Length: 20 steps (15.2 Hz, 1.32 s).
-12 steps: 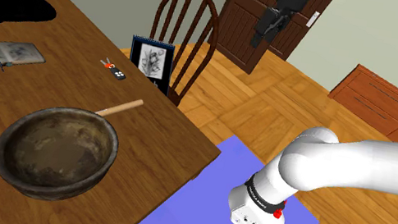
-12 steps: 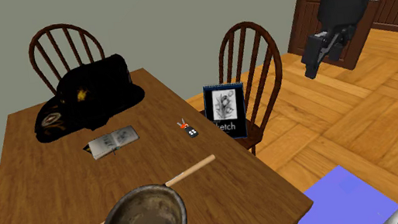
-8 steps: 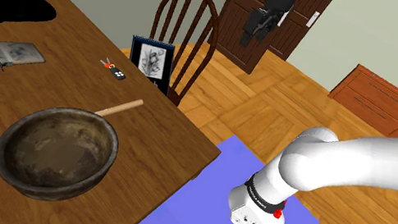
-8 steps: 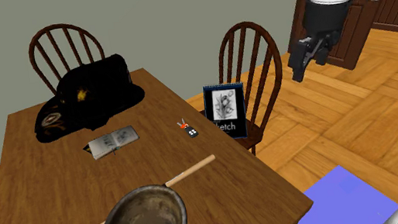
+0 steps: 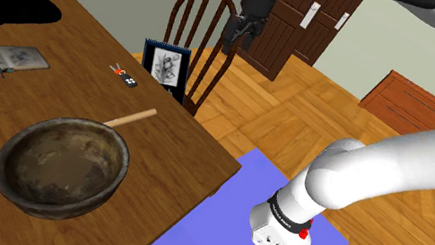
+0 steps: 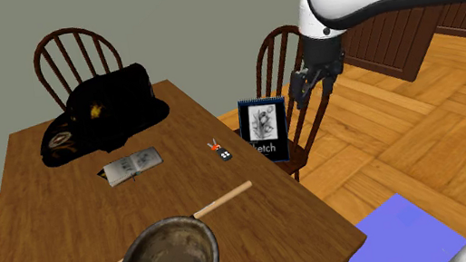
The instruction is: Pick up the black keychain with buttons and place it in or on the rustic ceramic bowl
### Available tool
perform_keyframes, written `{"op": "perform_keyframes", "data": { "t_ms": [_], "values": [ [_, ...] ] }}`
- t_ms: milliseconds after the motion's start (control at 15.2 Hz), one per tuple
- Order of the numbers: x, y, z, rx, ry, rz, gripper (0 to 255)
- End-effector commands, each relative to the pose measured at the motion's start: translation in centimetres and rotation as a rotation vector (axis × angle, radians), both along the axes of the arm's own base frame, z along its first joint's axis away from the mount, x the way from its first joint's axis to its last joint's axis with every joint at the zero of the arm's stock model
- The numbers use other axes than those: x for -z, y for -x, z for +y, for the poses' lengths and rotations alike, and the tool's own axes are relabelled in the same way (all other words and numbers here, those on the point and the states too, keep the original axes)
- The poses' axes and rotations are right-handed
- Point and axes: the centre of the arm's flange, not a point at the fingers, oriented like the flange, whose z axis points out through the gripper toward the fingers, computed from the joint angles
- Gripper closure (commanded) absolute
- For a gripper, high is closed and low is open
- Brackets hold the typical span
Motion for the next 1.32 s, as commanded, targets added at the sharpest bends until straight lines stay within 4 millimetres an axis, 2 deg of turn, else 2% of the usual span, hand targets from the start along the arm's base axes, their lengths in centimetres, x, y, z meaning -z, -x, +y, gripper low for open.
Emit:
{"op": "perform_keyframes", "data": {
  "t_ms": [0, 1254],
  "values": [
    [1.2, -1.8, 1.3, -0.001, -0.006, 0.007, 0],
    [14.8, -20.2, 12.5, -0.009, -0.052, 0.074, 0]
  ]
}}
